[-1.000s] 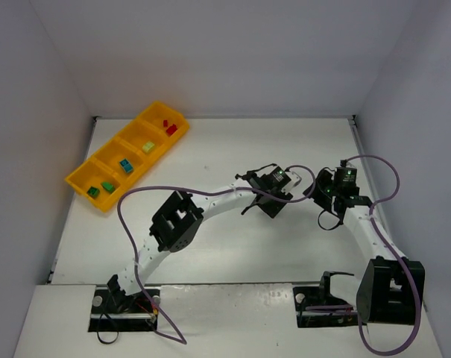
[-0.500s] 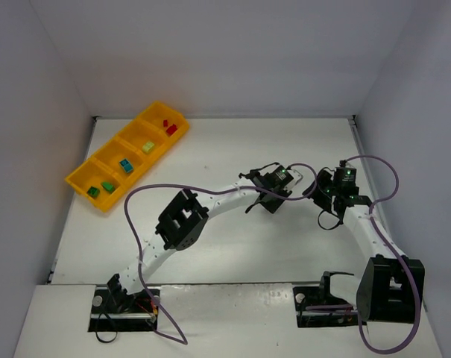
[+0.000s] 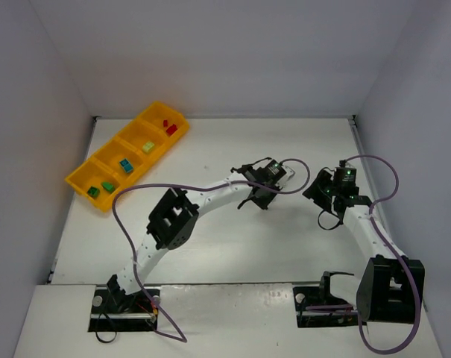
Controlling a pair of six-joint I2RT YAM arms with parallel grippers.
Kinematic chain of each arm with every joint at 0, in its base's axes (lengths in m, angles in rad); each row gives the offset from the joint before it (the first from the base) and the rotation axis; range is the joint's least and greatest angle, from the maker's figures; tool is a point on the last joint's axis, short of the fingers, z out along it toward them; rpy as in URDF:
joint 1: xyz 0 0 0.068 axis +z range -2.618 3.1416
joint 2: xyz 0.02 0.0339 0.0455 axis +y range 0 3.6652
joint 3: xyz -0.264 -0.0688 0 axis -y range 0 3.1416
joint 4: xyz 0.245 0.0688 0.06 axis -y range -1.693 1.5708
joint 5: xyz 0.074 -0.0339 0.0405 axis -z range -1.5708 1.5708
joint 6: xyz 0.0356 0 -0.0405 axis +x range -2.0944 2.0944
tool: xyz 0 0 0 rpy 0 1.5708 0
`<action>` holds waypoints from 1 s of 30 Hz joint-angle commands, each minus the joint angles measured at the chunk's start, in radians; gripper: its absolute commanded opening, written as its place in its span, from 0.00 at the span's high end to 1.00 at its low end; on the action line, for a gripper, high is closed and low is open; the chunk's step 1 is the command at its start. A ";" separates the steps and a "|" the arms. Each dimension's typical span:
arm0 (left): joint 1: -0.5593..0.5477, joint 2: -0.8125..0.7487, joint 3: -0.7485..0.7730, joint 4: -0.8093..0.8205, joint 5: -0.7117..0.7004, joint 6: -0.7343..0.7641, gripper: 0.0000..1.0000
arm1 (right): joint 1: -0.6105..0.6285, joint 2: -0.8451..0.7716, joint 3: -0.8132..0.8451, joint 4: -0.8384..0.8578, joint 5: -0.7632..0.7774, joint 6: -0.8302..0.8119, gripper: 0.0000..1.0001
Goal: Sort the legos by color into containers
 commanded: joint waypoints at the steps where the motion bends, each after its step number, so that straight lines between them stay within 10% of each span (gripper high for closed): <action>1: 0.108 -0.222 0.035 -0.033 -0.040 -0.005 1.00 | 0.007 -0.030 0.015 0.018 0.017 -0.018 0.50; 14: 0.537 -0.130 0.314 -0.009 -0.388 0.201 1.00 | 0.032 -0.066 0.020 0.021 0.030 -0.072 0.50; 30: 0.656 0.089 0.403 0.465 -0.580 0.181 0.93 | 0.044 -0.058 0.023 0.017 -0.025 -0.095 0.51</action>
